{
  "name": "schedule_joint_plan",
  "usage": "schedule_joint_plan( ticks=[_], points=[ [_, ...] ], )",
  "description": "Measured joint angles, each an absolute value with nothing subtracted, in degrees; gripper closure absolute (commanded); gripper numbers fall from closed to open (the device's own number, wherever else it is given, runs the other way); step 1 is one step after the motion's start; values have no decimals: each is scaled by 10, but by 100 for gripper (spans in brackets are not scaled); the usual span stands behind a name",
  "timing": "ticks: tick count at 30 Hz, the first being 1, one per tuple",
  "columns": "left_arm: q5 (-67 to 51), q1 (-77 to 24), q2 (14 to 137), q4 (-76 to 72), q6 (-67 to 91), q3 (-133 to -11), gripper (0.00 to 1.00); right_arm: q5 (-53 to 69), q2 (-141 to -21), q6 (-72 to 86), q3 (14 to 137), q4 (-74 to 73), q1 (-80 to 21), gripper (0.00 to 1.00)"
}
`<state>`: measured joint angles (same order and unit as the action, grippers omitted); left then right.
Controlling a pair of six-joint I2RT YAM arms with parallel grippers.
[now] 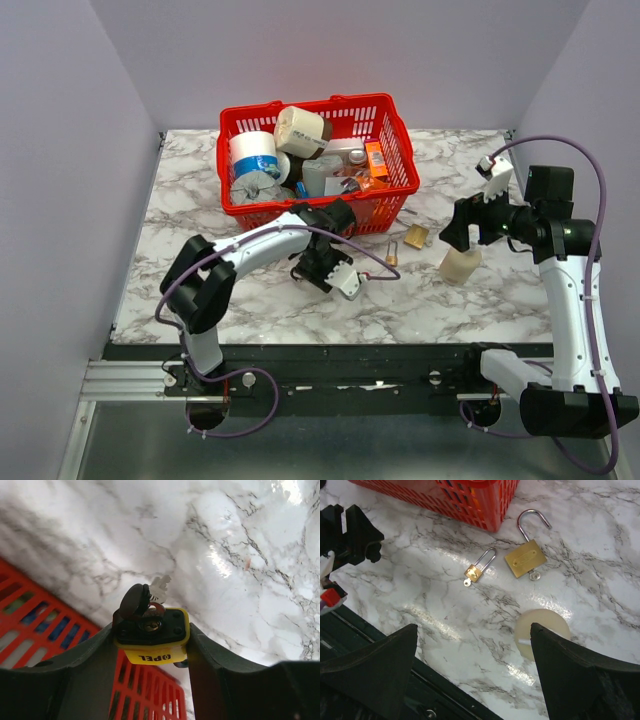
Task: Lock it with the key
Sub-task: Pick up the lock from the center of the board.
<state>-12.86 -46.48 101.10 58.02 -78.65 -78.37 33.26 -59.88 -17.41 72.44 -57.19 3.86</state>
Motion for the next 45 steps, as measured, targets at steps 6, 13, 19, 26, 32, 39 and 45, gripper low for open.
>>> schedule_joint_plan(
  ticks=[6, 13, 19, 26, 32, 39, 45],
  points=[
    [-140, -472, 943, 581, -736, -820, 95, 429, -601, -125, 711, -571, 39, 0],
    [-151, -481, 922, 589, -665, -904, 95, 519, -604, 19, 648, -489, 5, 1],
    [-158, -497, 901, 592, -621, -943, 95, 512, -609, 141, 623, -373, -119, 1],
    [-163, -512, 901, 594, -572, -988, 95, 458, -639, 258, 576, -251, -170, 2],
    [-159, -511, 901, 597, -543, -1006, 95, 431, -668, 310, 571, -190, -223, 0],
    [-142, -508, 901, 597, -530, -1006, 95, 437, -689, 328, 572, -144, -239, 0],
    [-164, -521, 903, 596, -526, -1006, 96, 464, -686, 336, 572, -72, -265, 0]
  ],
)
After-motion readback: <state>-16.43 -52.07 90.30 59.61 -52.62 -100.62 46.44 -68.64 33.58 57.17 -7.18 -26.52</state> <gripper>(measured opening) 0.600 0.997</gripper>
